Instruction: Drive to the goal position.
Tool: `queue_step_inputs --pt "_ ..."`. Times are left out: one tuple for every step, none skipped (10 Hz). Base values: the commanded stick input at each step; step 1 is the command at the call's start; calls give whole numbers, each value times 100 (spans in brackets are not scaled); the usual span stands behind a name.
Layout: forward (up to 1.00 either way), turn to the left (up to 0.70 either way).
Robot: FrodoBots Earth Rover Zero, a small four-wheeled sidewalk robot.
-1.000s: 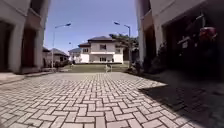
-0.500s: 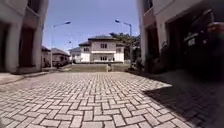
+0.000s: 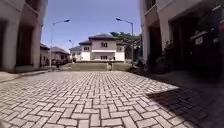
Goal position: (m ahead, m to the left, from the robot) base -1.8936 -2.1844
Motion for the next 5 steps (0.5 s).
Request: queue_step_inputs --pt "50 0" --pt "50 0" --pt "50 0" --pt "50 0" --pt "50 0"
